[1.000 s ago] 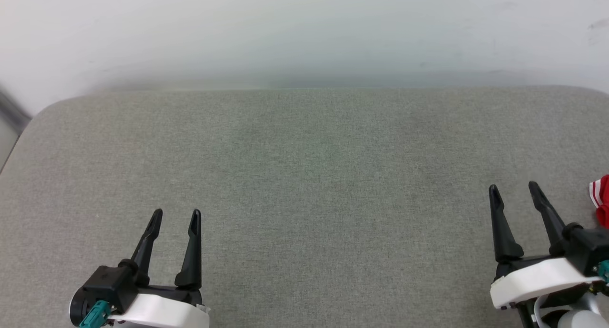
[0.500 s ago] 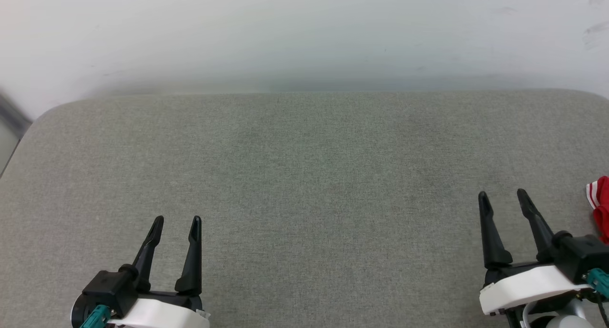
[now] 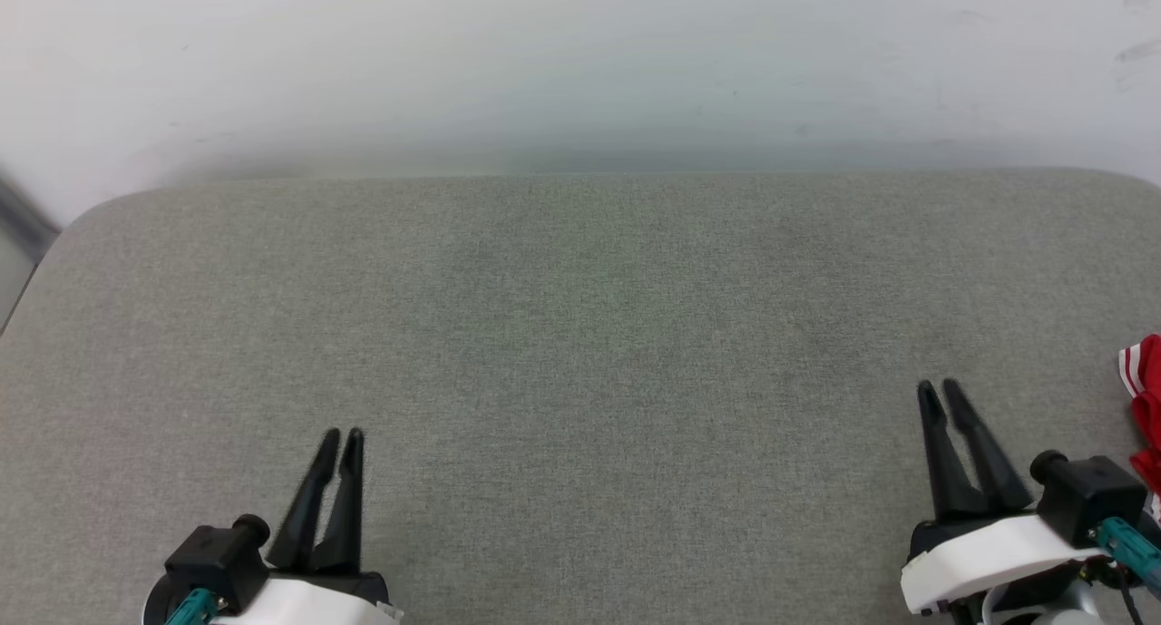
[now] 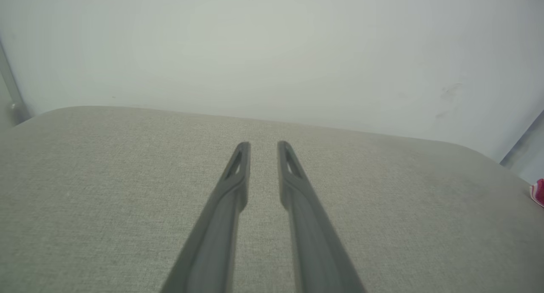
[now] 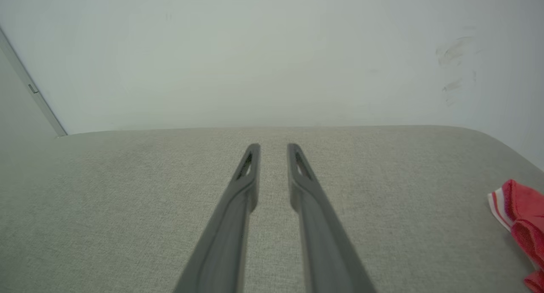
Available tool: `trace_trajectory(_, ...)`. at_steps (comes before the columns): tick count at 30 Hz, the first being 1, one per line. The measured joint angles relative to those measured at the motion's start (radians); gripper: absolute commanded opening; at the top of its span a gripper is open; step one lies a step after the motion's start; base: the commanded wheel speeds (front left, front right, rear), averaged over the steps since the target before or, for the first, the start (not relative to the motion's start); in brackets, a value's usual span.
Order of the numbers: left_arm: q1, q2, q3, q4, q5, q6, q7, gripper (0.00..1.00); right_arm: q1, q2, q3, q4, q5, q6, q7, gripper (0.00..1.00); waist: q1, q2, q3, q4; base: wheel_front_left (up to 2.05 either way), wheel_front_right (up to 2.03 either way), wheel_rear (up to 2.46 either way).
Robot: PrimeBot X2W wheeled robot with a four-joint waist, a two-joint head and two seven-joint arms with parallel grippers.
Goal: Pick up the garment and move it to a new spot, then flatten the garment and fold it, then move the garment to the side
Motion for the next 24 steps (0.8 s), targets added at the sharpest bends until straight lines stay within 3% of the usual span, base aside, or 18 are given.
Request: trace_trajectory(24,-0.031,-0.001,0.013,0.071,-0.410,0.000,0.091,0.00,-0.006,-0.005,-0.007,0.066,0.445,0.000,0.064,0.00,0.0000,0.0000,-0.008,-0.005,0.00,0.00,0.00)
